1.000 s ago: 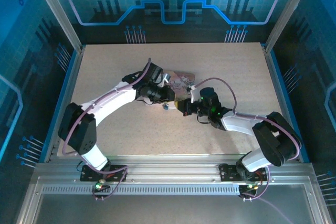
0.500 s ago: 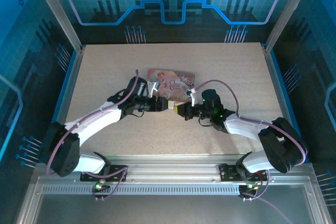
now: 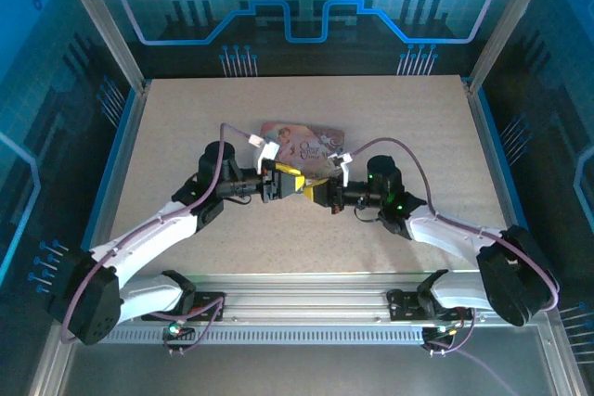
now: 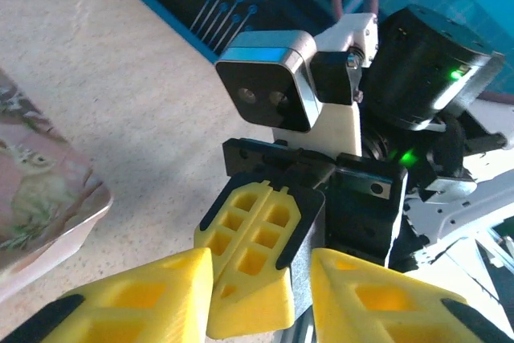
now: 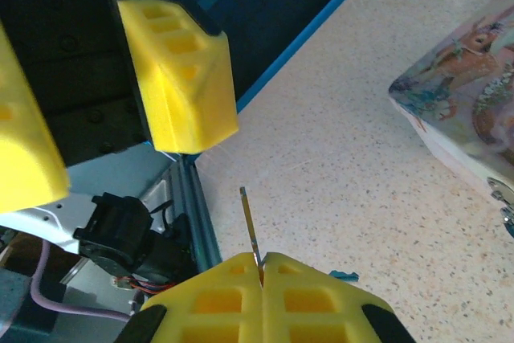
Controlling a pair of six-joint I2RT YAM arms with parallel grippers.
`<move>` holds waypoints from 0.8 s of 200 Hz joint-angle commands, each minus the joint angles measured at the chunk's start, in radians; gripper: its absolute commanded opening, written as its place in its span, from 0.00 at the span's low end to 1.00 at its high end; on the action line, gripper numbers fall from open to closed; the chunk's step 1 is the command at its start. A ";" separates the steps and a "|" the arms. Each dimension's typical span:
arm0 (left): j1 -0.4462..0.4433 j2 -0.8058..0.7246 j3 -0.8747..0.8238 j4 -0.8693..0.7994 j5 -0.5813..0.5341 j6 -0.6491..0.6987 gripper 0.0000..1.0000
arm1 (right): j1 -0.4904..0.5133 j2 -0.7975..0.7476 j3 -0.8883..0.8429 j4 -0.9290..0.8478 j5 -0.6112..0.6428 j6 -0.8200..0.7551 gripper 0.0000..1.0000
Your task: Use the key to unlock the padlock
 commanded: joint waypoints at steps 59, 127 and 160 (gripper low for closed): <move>0.011 0.039 -0.033 0.077 0.067 -0.019 0.35 | 0.013 -0.061 0.026 0.034 -0.039 0.039 0.00; 0.012 0.085 -0.031 0.143 0.119 -0.049 0.14 | 0.040 -0.069 0.043 0.011 -0.029 0.026 0.00; 0.013 0.083 -0.036 0.152 0.132 -0.052 0.00 | 0.041 -0.078 0.047 -0.017 0.007 0.020 0.00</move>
